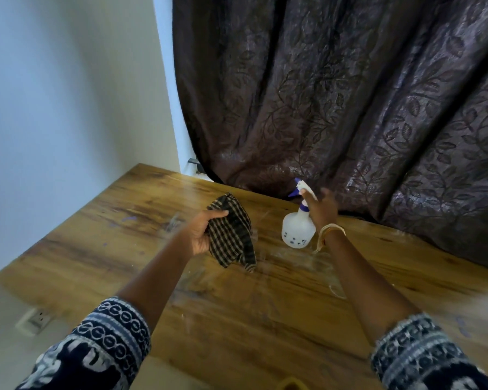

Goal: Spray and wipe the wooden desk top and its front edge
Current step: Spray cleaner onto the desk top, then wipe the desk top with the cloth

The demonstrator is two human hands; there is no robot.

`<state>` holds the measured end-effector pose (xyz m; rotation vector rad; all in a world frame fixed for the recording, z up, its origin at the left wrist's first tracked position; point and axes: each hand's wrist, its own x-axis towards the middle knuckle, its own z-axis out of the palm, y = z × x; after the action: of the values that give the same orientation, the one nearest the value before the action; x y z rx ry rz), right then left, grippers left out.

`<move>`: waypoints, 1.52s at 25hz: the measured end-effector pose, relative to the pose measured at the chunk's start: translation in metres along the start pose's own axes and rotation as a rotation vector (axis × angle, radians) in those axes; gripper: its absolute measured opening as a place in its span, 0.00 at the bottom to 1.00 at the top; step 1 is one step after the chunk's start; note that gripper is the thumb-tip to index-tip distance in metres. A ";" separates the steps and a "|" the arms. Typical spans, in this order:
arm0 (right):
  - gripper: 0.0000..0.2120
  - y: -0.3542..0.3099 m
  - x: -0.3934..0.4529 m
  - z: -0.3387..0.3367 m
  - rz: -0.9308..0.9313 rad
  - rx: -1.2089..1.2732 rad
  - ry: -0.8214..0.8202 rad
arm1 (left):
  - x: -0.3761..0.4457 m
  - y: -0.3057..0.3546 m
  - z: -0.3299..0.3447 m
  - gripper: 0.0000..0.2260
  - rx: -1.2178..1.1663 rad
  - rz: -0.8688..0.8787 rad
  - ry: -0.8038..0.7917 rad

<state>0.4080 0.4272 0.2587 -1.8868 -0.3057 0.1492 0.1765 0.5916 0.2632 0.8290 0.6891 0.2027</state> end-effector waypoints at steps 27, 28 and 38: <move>0.16 -0.084 -0.164 0.238 0.383 0.261 -0.817 | -0.102 0.004 -0.237 0.10 0.376 0.316 0.860; 0.12 -0.091 -0.156 0.253 0.293 0.232 -0.720 | -0.101 0.011 -0.253 0.10 0.471 0.340 0.907; 0.40 -0.115 -0.117 0.380 -0.492 -0.926 -0.645 | -0.067 0.044 -0.347 0.14 1.035 0.404 0.922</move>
<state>0.1843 0.7742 0.2354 -2.5436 -1.4653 0.3151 -0.0914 0.8040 0.1630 1.9125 1.5378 0.6407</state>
